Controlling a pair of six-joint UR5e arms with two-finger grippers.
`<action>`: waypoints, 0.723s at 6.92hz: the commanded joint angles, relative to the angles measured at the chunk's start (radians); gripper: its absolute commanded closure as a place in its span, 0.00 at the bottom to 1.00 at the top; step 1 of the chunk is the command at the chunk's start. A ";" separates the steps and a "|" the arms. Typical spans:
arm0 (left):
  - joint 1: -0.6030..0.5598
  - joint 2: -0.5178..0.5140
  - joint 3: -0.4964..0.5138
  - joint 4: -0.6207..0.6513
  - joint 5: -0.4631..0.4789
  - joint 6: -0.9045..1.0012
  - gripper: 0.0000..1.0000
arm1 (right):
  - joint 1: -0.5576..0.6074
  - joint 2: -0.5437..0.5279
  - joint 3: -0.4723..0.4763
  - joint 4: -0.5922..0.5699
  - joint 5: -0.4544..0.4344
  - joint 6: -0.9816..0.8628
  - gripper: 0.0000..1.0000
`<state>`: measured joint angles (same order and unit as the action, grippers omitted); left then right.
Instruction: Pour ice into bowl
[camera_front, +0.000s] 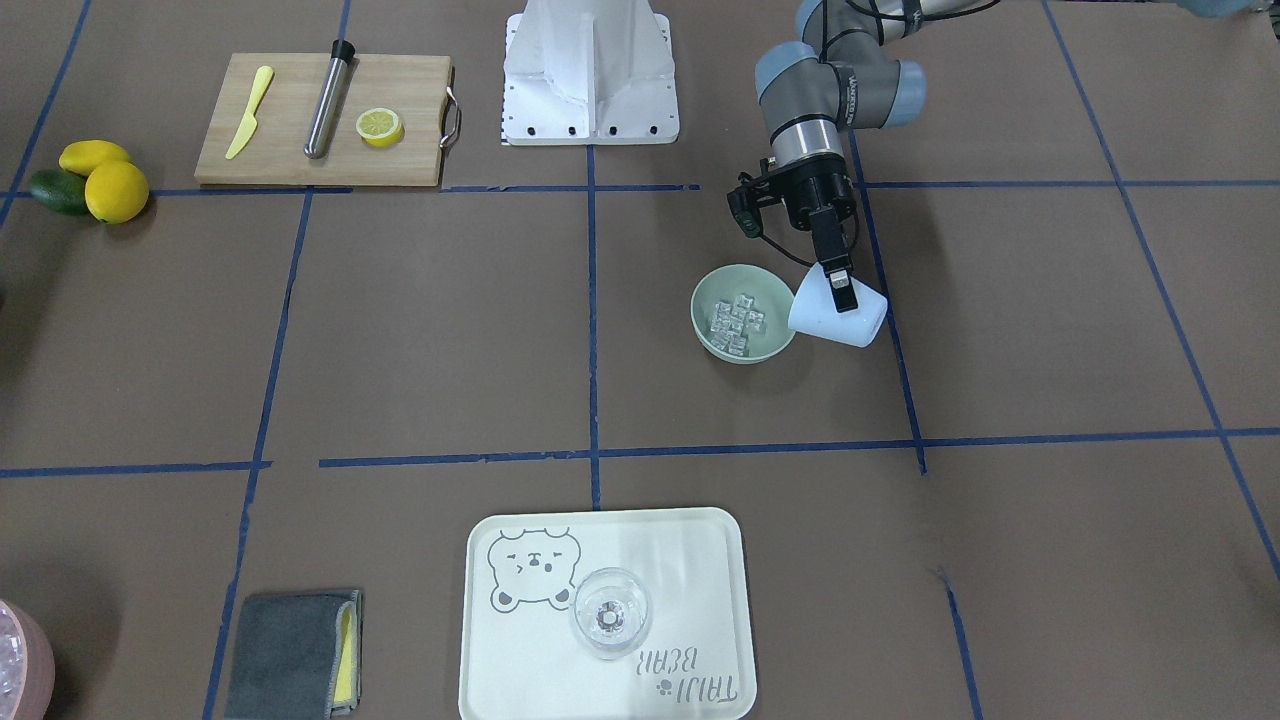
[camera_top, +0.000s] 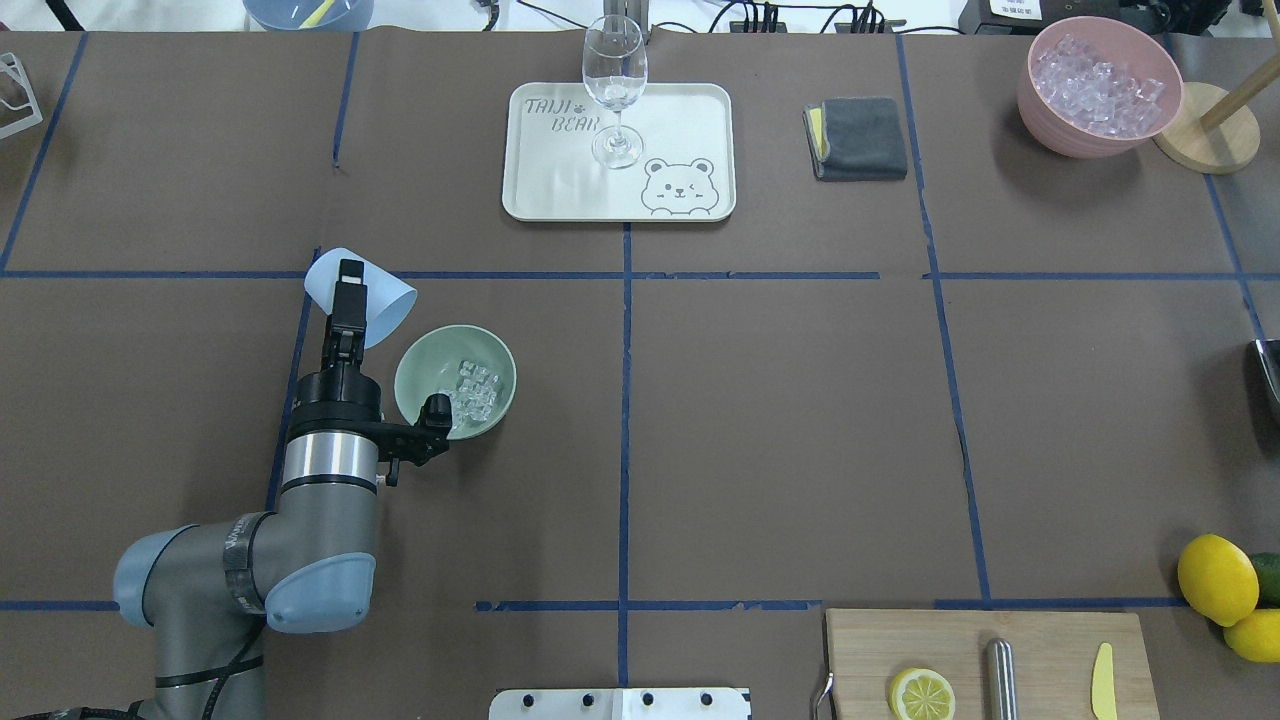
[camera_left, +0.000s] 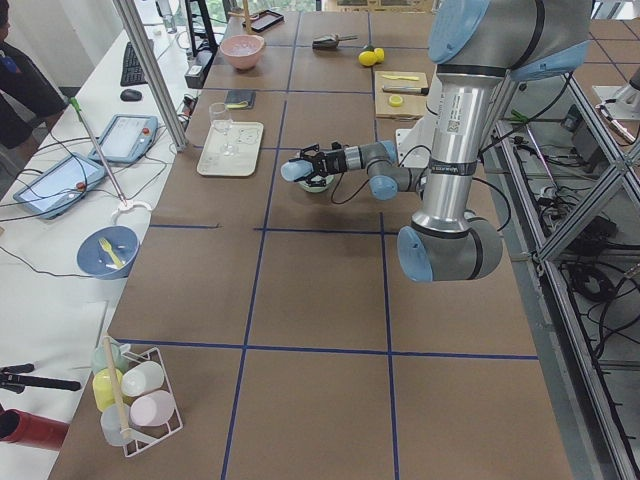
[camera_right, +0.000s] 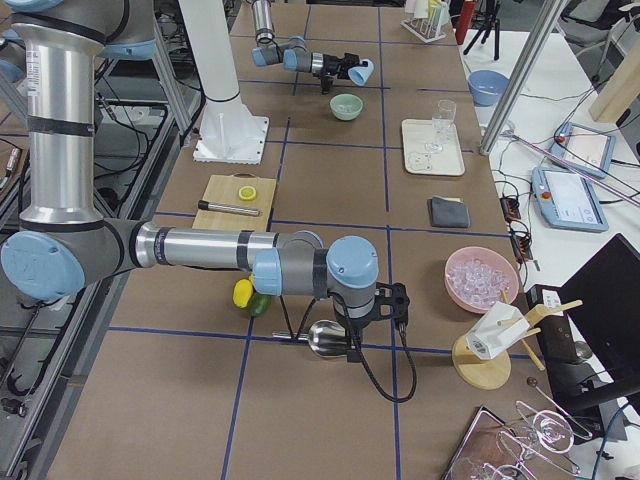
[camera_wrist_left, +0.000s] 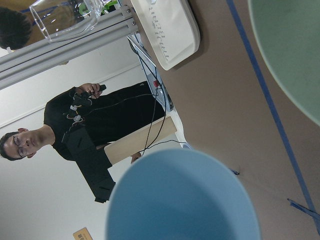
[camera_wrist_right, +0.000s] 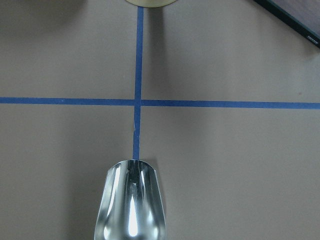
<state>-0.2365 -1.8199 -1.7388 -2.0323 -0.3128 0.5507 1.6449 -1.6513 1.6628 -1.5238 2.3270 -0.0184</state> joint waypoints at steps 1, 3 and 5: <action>-0.001 0.001 -0.021 -0.017 -0.005 -0.006 1.00 | 0.001 -0.005 0.002 0.001 0.002 0.000 0.00; -0.004 0.005 -0.025 -0.249 -0.097 -0.006 1.00 | 0.003 -0.007 0.003 0.002 0.002 0.000 0.00; -0.059 0.034 -0.025 -0.434 -0.366 -0.122 1.00 | 0.003 -0.008 0.009 0.002 0.005 0.002 0.00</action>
<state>-0.2642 -1.8003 -1.7637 -2.3774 -0.5460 0.5104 1.6474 -1.6591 1.6673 -1.5217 2.3300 -0.0174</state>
